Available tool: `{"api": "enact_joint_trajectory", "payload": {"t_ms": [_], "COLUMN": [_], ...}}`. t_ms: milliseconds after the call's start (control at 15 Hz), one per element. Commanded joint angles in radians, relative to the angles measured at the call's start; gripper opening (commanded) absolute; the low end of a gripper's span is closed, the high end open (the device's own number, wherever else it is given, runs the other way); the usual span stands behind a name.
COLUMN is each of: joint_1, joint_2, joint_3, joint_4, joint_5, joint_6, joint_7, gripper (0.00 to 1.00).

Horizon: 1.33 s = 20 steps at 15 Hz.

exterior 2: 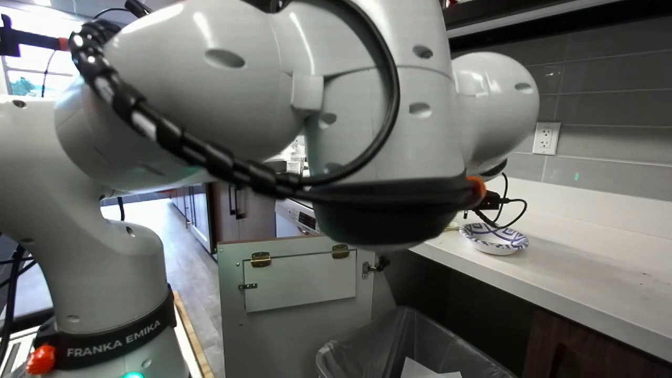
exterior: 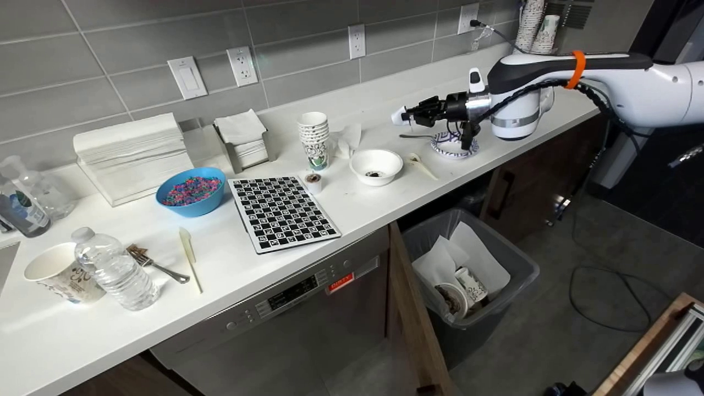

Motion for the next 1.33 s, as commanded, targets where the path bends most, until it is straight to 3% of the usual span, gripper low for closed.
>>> {"api": "enact_joint_trajectory", "payload": {"t_ms": [0,533,933,1267], "joint_1": [0.066,0.222,0.368,0.562], "joint_2": [-0.225,-0.510,-0.612,-0.668], "joint_3": [-0.101,-0.315,-0.482,-0.706], "joint_4": [0.023,0.101,0.207,0.310], "joint_5": [-0.053,-0.109,-0.090,-0.084], "joint_6": [-0.009,-0.168,-0.388,-0.493], "joint_7": [0.228,0.536,0.581,0.564], "gripper": [0.04,0.04,0.04,0.04]}}
